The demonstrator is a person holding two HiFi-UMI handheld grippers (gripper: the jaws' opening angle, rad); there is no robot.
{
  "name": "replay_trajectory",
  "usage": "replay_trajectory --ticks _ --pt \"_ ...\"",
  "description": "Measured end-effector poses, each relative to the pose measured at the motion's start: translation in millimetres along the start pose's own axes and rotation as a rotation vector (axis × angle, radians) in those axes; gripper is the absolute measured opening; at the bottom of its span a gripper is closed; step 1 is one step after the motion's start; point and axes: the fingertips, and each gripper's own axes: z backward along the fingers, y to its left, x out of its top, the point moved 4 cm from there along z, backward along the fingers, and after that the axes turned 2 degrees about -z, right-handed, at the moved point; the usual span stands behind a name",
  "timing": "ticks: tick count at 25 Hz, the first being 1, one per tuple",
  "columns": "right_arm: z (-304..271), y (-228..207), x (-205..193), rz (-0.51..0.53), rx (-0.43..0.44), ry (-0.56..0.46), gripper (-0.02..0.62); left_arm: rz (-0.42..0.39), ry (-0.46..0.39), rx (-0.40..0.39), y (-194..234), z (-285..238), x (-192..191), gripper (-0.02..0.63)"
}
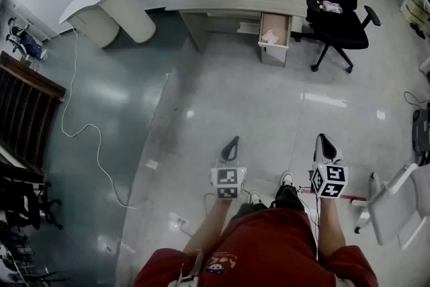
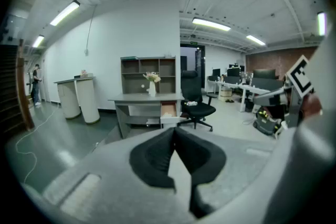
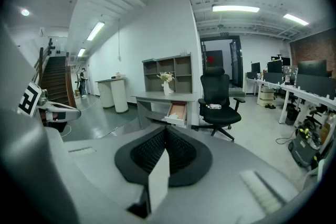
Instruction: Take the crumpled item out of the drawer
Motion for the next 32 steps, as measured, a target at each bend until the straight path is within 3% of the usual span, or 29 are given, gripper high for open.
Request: replay_trajectory --ticks 5,26,32 --pt "7.4 -18.5 3.3 0.008 0.018 0.005 0.003 0.021 0.001 0.012 -15.8 -0.4 8.5 -0.002" --pt "-29.6 -157.5 17.1 -0.067 0.050 -0.021 0.002 -0.003 0.004 0.011 -122.1 -97.4 58.0 -0.002" --pt "-43.2 -179.7 22.2 -0.070 0.082 -0.017 0.002 -0.010 0.005 0.027 -138.8 -113.9 70.3 -0.002"
